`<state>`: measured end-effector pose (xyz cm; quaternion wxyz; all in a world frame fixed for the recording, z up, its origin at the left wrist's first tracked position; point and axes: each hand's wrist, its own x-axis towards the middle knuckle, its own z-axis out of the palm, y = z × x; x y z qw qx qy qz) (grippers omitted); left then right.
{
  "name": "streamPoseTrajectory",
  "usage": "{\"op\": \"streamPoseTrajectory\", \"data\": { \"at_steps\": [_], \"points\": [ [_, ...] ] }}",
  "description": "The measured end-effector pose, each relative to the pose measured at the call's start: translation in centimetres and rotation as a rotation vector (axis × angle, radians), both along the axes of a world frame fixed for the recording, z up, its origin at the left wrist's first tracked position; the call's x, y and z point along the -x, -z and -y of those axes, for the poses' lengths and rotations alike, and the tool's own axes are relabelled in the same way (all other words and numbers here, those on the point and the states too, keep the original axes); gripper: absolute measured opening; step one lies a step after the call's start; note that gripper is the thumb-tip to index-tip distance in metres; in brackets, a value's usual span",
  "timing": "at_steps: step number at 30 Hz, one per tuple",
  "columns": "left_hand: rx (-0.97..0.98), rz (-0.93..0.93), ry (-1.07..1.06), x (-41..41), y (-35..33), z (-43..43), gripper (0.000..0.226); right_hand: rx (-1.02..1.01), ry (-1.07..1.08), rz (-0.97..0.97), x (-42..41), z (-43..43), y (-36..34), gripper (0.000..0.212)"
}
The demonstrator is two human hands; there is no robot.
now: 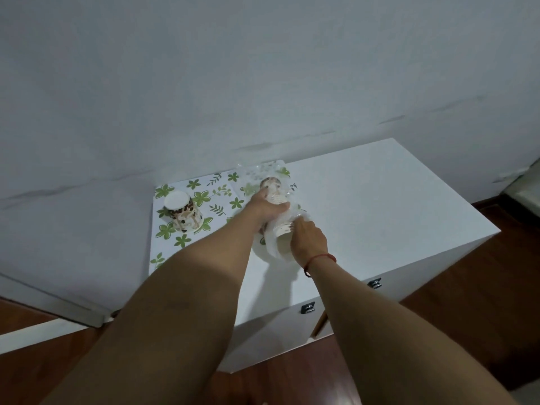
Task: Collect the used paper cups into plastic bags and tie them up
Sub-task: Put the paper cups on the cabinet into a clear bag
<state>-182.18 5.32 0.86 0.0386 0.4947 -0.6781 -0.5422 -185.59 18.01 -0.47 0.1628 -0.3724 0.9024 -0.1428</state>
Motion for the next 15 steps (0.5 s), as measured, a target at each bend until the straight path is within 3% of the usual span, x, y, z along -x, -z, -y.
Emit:
{"op": "streamPoseTrajectory", "data": {
  "at_steps": [15],
  "points": [
    [0.074,0.002,0.136,2.9,-1.6,0.2,0.08,0.122,0.117,0.27,2.0,-1.1,-0.6,0.039]
  ]
}}
